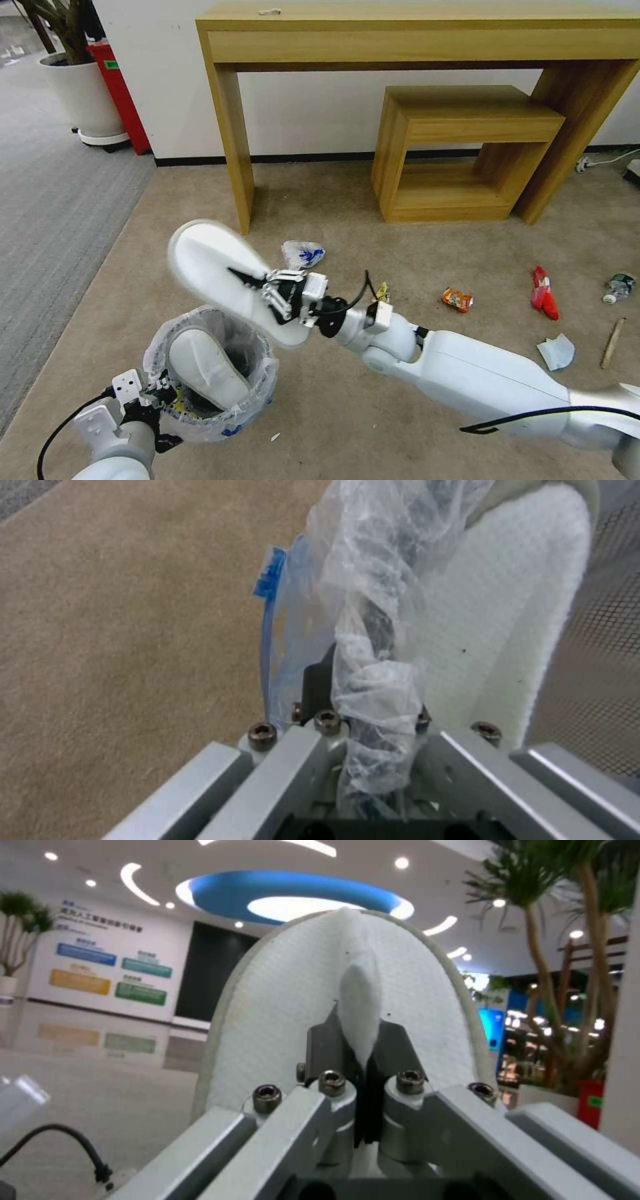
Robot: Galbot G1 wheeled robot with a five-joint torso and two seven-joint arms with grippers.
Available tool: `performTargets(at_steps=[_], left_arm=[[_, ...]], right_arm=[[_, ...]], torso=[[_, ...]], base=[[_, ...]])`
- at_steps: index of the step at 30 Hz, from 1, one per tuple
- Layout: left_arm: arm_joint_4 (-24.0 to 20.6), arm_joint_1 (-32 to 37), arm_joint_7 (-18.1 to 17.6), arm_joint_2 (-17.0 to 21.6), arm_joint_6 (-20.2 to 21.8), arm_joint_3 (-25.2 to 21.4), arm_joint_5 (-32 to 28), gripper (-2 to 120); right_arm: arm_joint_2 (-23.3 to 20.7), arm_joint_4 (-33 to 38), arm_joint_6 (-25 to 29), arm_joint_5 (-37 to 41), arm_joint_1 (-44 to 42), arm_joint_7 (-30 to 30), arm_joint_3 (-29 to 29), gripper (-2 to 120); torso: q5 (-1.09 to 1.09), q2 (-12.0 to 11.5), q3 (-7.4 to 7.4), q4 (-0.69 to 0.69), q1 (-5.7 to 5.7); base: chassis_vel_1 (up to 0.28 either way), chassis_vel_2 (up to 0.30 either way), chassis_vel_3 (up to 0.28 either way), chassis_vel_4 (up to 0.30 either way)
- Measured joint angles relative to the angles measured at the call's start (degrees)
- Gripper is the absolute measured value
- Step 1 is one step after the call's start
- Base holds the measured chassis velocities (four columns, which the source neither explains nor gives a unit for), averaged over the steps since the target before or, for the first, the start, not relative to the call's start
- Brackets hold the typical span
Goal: Pick up the trash bin and place the garbage on the floor into it.
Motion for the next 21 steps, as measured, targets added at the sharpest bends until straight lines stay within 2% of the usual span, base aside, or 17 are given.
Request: performTargets(at_steps=[5, 8, 9, 12, 21], left_arm=[[-0.7, 0.6, 0.0, 0.0, 0.0, 0.0, 0.0, 0], [-1.6, 1.4, 0.0, 0.0, 0.0, -0.2, 0.0, 0], [-1.6, 1.4, 0.0, 0.0, 0.0, -0.2, 0.0, 0], [-2.3, 2.1, 0.1, -0.1, 0.0, -0.4, 0.0, 0], [-3.6, 3.1, 0.2, -0.2, 0.0, -0.9, 0.0, 0]], right_arm=[[3.2, -2.8, 0.4, -0.6, 1.4, 0.1, -2.9, 0], [7.7, -5.9, 0.6, -1.4, 2.4, 0.1, -5.7, 0], [7.7, -5.9, 0.6, -1.4, 2.4, 0.1, -5.7, 0], [11.3, -9.0, 1.1, -2.4, 2.4, 0.1, -7.6, 0], [14.0, -13.0, 2.1, -4.2, 1.7, 0.0, -9.4, 0]], torso=[[0.0, 0.0, 0.0, 0.0, 0.0], [-0.01, 0.0, 0.0, 0.0, -0.01], [-0.01, 0.0, 0.0, 0.0, -0.01], [0.0, 0.0, 0.0, 0.02, -0.01], [0.0, 0.0, 0.0, 0.0, 0.0]], base=[[0.0, 0.0, 0.0, 0.0], [0.0, 0.0, 0.0, 0.0], [0.0, 0.0, 0.0, 0.0], [0.0, 0.0, 0.0, 0.0], [0.0, 0.0, 0.0, 0.0]])
